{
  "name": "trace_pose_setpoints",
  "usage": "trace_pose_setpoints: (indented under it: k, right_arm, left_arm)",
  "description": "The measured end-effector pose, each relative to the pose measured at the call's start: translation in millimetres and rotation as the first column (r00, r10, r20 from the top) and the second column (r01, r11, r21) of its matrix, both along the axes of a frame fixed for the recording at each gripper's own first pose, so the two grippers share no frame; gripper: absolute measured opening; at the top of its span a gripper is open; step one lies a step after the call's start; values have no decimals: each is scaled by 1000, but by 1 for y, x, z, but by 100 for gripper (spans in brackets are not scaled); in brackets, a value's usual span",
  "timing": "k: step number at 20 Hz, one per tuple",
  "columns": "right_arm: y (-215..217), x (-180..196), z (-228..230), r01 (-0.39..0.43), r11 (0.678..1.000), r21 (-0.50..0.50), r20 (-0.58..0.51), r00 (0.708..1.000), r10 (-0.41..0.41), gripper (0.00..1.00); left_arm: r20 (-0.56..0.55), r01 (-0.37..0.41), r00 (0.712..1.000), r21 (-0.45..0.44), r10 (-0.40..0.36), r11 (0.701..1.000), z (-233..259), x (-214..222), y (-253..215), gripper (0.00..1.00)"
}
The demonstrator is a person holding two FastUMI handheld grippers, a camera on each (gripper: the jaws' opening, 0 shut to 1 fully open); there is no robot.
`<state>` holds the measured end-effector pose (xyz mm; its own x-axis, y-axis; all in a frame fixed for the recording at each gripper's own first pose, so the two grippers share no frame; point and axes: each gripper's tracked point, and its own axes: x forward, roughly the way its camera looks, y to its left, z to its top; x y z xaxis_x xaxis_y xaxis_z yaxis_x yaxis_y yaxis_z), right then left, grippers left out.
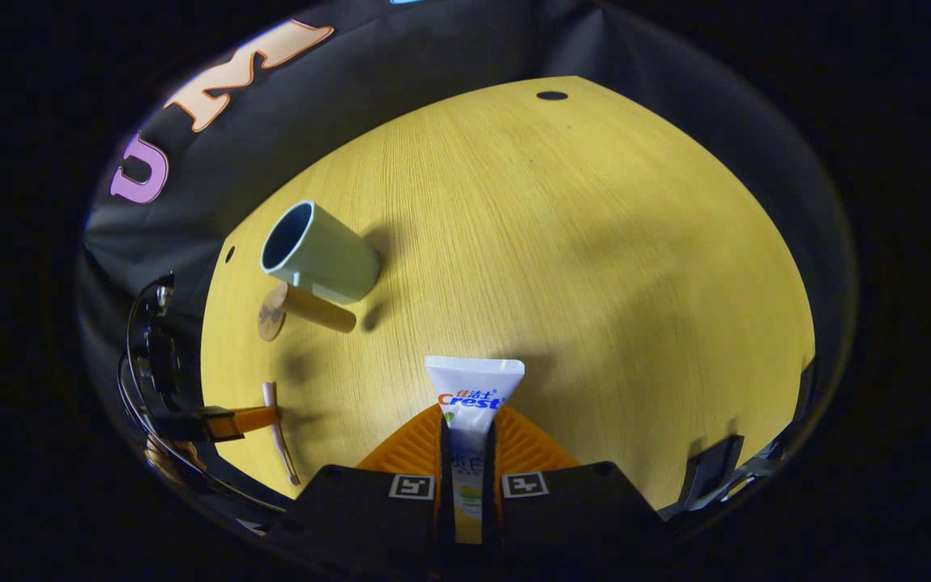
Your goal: Put the toothbrush and toothpaste on the desktop into the cup, then pick up the cup and place it on the coaster on the desktop.
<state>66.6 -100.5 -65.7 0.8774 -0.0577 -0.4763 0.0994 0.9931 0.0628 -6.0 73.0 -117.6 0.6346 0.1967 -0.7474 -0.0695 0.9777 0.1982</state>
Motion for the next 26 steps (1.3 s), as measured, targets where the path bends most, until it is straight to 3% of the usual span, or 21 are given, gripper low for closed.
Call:
trace_pose_setpoints:
  k: [4, 7, 12, 13, 15, 18, 22, 26]
  right_arm:
    - [4, 6, 42, 3, 1000, -14, 141, 990, -1, 16]
    - [20, 10, 80, -10, 1000, 13, 261, 965, 7, 16]
    - [50, 16, 155, -41, 999, 16, 491, 871, 28, 19]
    - [58, 17, 171, -58, 998, 19, 535, 844, 39, 16]
    - [75, 17, 203, -103, 994, 24, 616, 785, 66, 15]
    - [101, 26, 239, -185, 982, 27, 722, 683, 109, 16]
    - [127, 50, 239, -252, 968, -8, 750, 639, 173, 16]
    - [156, 72, 219, -287, 955, -70, 740, 627, 243, 15]
  left_arm:
    - [185, 15, 983, -28, -9, 1000, 42, 15, -10, 0]
    - [328, 57, 944, -39, -41, 998, 87, 35, -24, 0]
    - [496, 162, 859, -25, -128, 986, 163, 82, -59, 0]
    - [528, 186, 837, -29, -143, 982, 159, 70, -59, 0]
    - [600, 236, 781, -31, -171, 971, 191, 88, -73, 0]
    - [715, 315, 665, -6, -216, 949, 234, 103, -88, 0]
    - [813, 404, 521, 35, -261, 914, 275, 118, -113, 0]
    - [854, 488, 431, 51, -291, 871, 297, 124, -140, 0]
